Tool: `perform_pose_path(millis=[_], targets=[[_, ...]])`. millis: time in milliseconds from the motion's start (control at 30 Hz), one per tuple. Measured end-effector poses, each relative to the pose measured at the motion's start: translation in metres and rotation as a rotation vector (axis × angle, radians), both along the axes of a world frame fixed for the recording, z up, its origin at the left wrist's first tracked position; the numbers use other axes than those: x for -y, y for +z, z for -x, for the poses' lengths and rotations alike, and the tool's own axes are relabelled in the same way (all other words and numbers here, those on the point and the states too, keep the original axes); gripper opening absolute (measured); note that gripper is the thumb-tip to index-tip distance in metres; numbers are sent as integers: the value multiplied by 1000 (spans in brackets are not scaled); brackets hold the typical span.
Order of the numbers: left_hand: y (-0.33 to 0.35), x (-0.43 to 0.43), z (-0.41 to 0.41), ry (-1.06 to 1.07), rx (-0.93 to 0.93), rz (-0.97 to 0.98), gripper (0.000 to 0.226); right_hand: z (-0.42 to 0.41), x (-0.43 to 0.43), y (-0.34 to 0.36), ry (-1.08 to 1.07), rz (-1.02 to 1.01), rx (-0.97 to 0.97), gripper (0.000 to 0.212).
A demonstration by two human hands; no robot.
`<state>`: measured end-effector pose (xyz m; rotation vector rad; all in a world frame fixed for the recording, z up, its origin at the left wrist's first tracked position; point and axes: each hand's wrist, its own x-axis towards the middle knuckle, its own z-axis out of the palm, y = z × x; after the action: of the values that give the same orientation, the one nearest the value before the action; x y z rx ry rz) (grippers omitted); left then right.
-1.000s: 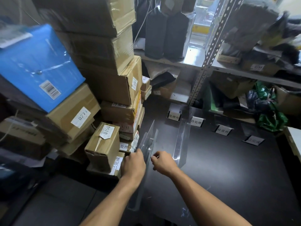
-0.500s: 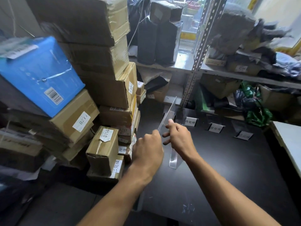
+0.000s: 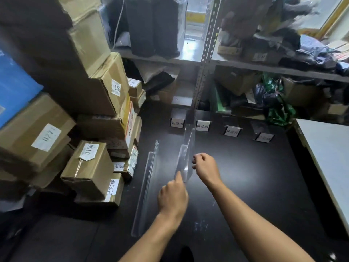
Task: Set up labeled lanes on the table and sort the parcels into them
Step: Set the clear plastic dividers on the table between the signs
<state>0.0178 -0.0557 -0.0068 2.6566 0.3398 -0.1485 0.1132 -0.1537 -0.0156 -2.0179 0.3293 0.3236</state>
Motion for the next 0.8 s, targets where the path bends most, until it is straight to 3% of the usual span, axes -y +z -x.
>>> perform_pose_path(millis=[100, 200, 300, 633, 800], targets=[[-27, 13, 2, 18, -100, -40, 49, -5, 16, -27, 46, 162, -116, 27], [-51, 27, 5, 34, -189, -42, 51, -9, 17, -51, 140, 100, -247, 33], [-70, 35, 9, 7, -249, -29, 54, -15, 15, -80, 169, 15, -255, 46], [-89, 38, 1, 27, -227, 189, 43, -15, 4, -80, 230, 16, -186, 27], [-94, 29, -3, 27, -253, 373, 59, -18, 4, -79, 255, 116, -195, 36]])
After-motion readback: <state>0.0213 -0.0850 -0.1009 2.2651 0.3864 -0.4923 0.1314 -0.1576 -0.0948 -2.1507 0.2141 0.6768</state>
